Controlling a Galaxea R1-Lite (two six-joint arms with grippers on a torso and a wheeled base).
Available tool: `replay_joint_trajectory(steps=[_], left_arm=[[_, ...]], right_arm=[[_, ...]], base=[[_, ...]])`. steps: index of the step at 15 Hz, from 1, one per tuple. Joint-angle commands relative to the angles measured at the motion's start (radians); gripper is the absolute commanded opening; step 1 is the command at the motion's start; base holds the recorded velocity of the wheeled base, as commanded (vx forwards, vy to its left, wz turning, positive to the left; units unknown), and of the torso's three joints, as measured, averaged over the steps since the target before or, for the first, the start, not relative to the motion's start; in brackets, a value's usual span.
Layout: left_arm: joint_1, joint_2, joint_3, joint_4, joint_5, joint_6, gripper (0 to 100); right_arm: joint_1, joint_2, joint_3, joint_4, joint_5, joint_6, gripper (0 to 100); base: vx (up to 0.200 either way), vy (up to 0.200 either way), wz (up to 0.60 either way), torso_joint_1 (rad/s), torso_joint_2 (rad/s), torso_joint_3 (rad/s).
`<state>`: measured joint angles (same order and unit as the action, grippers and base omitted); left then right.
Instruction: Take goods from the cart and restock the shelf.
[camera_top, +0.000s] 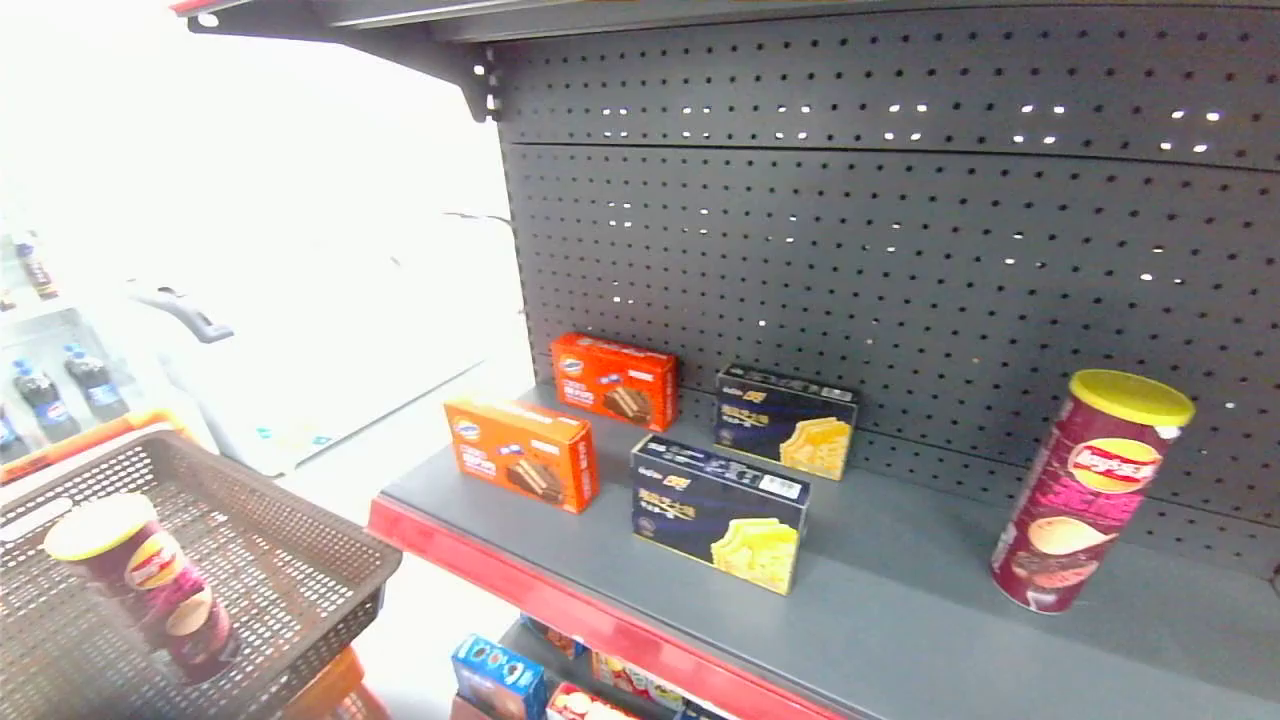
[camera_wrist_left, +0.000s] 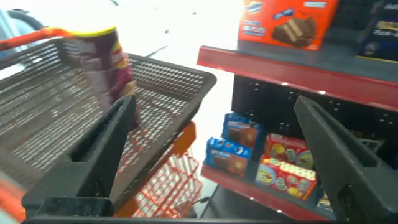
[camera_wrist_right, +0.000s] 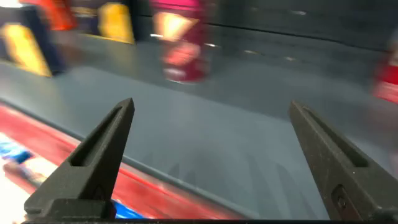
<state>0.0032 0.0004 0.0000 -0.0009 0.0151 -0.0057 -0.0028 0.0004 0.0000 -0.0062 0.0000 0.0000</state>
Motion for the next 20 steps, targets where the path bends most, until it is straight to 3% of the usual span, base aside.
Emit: replay_joint_trajectory(steps=[1,6,8,11,13,14,15,20], left_arm=[[0.0,0.0,0.0,-0.001,0.0,0.0,100],[0.0,0.0,0.0,0.001,-0.006,0.009,100],[0.0,0.0,0.0,-0.001,-0.006,0.004,100],[0.001,0.0,-0.002,-0.008,-0.018,0.024,100],[-0.003,0.013,-0.124,-0.007,-0.024,0.087,100],[-0.014,0.104,-0.209,0.045,-0.035,0.116,100],[-0.014,0.257,-0.356,0.113,-0.037,0.138,100],[-0.02,0.638,-0.462,0.107,-0.032,0.138,100]], right_arm=[[0.0,0.0,0.0,0.0,0.0,0.0,100],[0.001,0.0,0.0,0.0,0.0,0.0,100],[0.0,0.0,0.0,-0.001,0.0,0.0,100],[0.001,0.0,0.0,-0.001,0.0,0.0,100],[0.0,0.0,0.0,-0.001,0.0,0.0,100],[0.0,0.0,0.0,0.0,0.0,-0.002,100],[0.001,0.0,0.0,-0.001,0.0,0.0,100],[0.0,0.0,0.0,-0.001,0.0,0.0,100]], base=[[0.0,0.0,0.6,0.002,0.0,0.002],[0.0,0.0,0.6,0.001,0.0,0.003],[0.0,0.0,0.0,0.0,0.0,0.0],[0.0,0.0,0.0,0.0,0.0,0.0],[0.0,0.0,0.0,0.0,0.0,0.0],[0.0,0.0,0.0,0.0,0.0,0.0],[0.0,0.0,0.0,0.0,0.0,0.0],[0.0,0.0,0.0,0.0,0.0,0.0]])
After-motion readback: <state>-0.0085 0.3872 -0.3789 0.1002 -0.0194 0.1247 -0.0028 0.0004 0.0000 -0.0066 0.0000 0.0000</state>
